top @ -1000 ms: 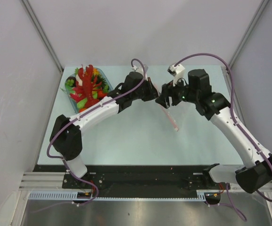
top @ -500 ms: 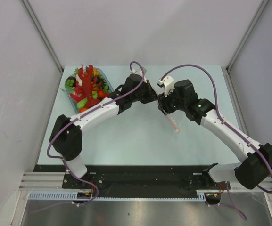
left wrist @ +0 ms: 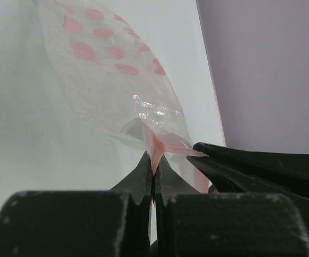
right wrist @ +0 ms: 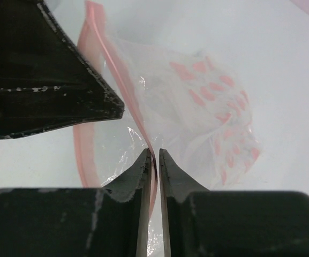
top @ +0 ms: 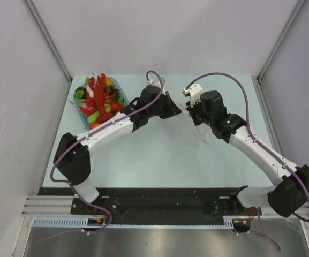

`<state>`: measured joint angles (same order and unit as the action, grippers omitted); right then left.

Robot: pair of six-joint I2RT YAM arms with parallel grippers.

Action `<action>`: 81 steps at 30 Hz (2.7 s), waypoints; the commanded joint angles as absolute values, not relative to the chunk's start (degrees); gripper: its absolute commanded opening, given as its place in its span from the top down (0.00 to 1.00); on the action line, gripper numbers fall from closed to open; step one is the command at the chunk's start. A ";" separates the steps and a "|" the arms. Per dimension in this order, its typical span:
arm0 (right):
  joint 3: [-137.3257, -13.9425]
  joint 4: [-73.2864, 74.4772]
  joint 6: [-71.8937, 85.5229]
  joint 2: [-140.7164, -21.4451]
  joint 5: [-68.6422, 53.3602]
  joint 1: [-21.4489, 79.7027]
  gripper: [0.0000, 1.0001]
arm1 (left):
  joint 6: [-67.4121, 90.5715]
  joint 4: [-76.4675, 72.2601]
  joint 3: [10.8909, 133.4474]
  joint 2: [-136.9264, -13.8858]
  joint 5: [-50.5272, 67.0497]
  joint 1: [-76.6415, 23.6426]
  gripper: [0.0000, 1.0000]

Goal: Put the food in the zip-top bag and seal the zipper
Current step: Open the zipper of the food storage bag, then pick up the fake lobster from the bin.

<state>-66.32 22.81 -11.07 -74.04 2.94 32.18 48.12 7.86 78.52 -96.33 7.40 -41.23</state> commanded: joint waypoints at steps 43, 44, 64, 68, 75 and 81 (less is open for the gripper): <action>-68.82 30.50 16.41 -58.45 -17.58 15.56 1.00 | 12.13 22.42 88.85 -98.87 17.38 -35.60 0.75; -68.12 30.32 17.83 -58.27 -17.75 15.56 1.00 | 12.30 21.80 89.38 -99.14 18.88 -35.51 0.68; -63.46 21.80 28.04 -65.38 -13.80 13.89 1.00 | 12.83 23.55 92.55 -89.57 25.51 -15.59 0.00; -63.54 20.22 28.04 -67.49 -14.24 13.89 1.00 | 11.87 25.13 94.21 -89.64 17.34 -5.93 0.01; -64.16 18.81 27.51 -70.05 -15.21 13.97 1.00 | 11.25 33.65 106.68 -101.13 0.75 3.51 0.08; -64.34 18.81 26.37 -70.31 -14.77 14.06 1.00 | 12.92 36.30 110.04 -105.38 -3.25 4.13 0.12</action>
